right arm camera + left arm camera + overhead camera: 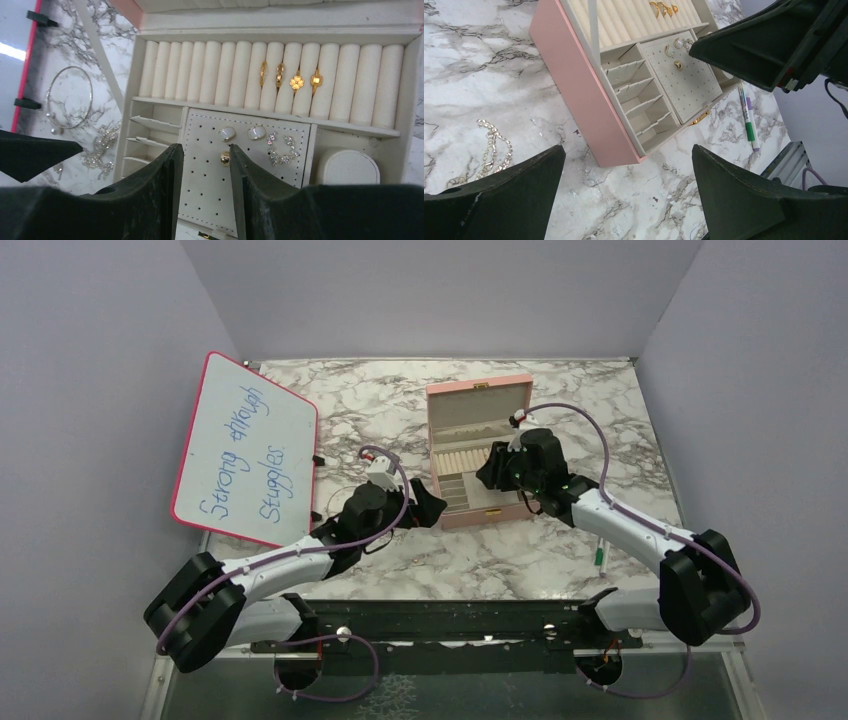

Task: Organize the mixed jewelry
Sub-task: Place the jewelry in the jewelry box, then pick up the jewelry from the center of the board.

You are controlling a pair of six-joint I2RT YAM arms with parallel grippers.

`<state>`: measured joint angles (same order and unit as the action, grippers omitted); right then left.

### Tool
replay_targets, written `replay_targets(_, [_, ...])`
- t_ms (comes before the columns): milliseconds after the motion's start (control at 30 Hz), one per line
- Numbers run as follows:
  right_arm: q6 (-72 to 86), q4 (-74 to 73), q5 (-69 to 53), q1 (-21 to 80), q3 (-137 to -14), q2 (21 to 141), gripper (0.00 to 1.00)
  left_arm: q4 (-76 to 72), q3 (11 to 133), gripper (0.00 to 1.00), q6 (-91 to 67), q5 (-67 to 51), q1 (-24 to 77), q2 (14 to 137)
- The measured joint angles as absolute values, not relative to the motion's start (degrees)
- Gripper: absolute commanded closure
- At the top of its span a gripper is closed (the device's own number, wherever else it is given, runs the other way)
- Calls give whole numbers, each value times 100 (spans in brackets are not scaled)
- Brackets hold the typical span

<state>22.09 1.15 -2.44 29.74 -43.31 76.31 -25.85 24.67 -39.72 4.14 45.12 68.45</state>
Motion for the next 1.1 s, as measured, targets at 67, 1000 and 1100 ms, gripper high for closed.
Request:
replay_targets(67, [2255, 14, -244, 2974, -4425, 7529, 56, -2458, 2467, 1, -3990, 414, 4506, 6713])
replay_targets(1000, [3153, -502, -974, 2974, -4318, 6449, 58, 2327, 3787, 47, -4558, 556, 5347, 7356])
replay_targets(1100, [3155, -569, -974, 2974, -4259, 6449, 58, 2403, 3848, 51, -4823, 714, 5542, 7631])
